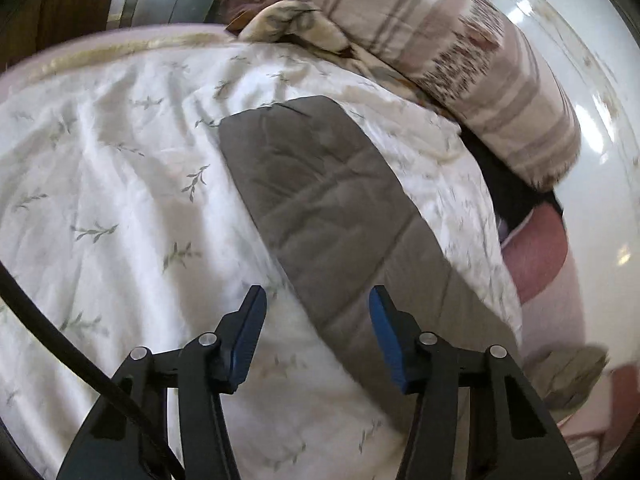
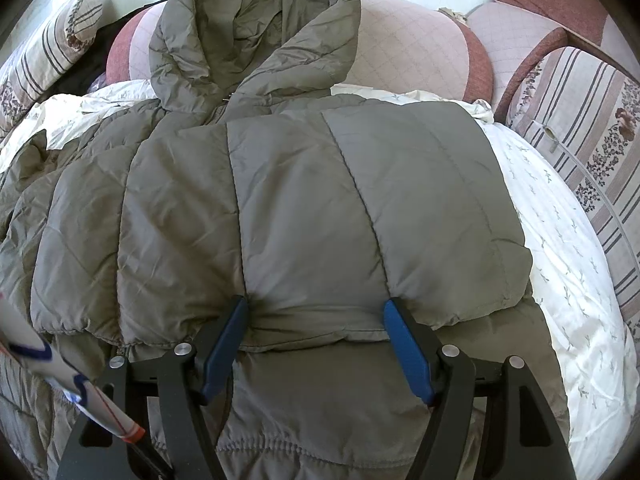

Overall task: Fold large clothes
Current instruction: 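Reach the left tool to the other sleeve cuff and close on it, then fold the held sleeve across the jacket body with the left tool, release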

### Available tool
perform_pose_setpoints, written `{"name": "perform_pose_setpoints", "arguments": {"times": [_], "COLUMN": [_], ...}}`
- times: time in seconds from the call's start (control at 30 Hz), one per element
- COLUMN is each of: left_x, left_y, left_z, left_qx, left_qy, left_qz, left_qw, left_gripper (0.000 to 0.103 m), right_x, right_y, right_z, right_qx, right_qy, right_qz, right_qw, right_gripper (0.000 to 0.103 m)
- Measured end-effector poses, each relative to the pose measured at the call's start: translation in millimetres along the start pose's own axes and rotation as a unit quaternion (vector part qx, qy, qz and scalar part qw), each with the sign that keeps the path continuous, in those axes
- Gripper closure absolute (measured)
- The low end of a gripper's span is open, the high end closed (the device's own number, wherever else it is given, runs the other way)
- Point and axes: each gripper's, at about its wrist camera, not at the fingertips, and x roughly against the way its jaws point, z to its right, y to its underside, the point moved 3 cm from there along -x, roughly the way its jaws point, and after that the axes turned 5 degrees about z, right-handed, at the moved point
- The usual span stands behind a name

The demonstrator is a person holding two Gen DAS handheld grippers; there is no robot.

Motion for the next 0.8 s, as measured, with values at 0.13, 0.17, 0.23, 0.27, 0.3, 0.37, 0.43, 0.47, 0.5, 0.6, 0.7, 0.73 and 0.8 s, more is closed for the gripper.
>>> {"name": "perform_pose_setpoints", "arguments": {"times": [0.13, 0.17, 0.23, 0.27, 0.3, 0.37, 0.43, 0.47, 0.5, 0.6, 0.7, 0.73, 0.8], "left_x": [-16, -21, -29, -33, -34, -33, -31, -29, -28, -16, 8, 19, 43], "left_y": [-16, -18, -21, -22, -24, -24, -25, -25, -26, -30, -32, -31, -25], "left_z": [-10, -9, -9, -11, -12, -11, -8, -7, -6, 3, 28, 41, 72], "left_qx": [0.040, 0.042, 0.044, 0.053, 0.065, 0.067, 0.056, 0.050, 0.045, 0.032, -0.001, -0.016, -0.052], "left_qy": [0.043, 0.051, 0.064, 0.071, 0.079, 0.081, 0.067, 0.060, 0.058, 0.052, 0.053, 0.060, 0.079], "left_qz": [-0.005, -0.007, -0.002, 0.001, 0.009, 0.012, 0.021, 0.024, 0.023, 0.041, 0.062, 0.069, 0.082], "left_qw": [0.9983, 0.9978, 0.9969, 0.9961, 0.9947, 0.9944, 0.9959, 0.9967, 0.9970, 0.9973, 0.9967, 0.9957, 0.9922], "left_gripper": [0.056, 0.056, 0.056, 0.056, 0.056, 0.056, 0.076, 0.086, 0.091, 0.093, 0.093, 0.093, 0.093], "right_x": [-1, -1, -1, -1, -1, -1, -1, -1, -1, -1, 1, 2, 7], "right_y": [0, 0, 0, 0, -1, 0, 0, 0, 0, 0, -1, -2, -4], "right_z": [-1, -1, -1, 0, 0, -1, -1, -1, -1, 0, 2, 3, 6], "right_qx": [0.003, 0.003, 0.001, 0.000, 0.000, 0.000, 0.001, 0.002, 0.001, -0.001, -0.011, -0.017, -0.032], "right_qy": [0.003, 0.002, 0.000, -0.001, -0.001, 0.000, 0.002, 0.002, 0.002, -0.001, -0.011, -0.018, -0.031], "right_qz": [0.001, 0.002, 0.003, 0.003, 0.003, 0.004, 0.004, 0.004, 0.004, 0.004, 0.006, 0.006, 0.010], "right_qw": [1.000, 1.000, 1.000, 1.000, 1.000, 1.000, 1.000, 1.000, 1.000, 1.000, 1.000, 1.000, 0.999], "right_gripper": [0.028, 0.028, 0.028, 0.028, 0.028, 0.028, 0.028, 0.028, 0.028, 0.028, 0.028, 0.028, 0.027]}}
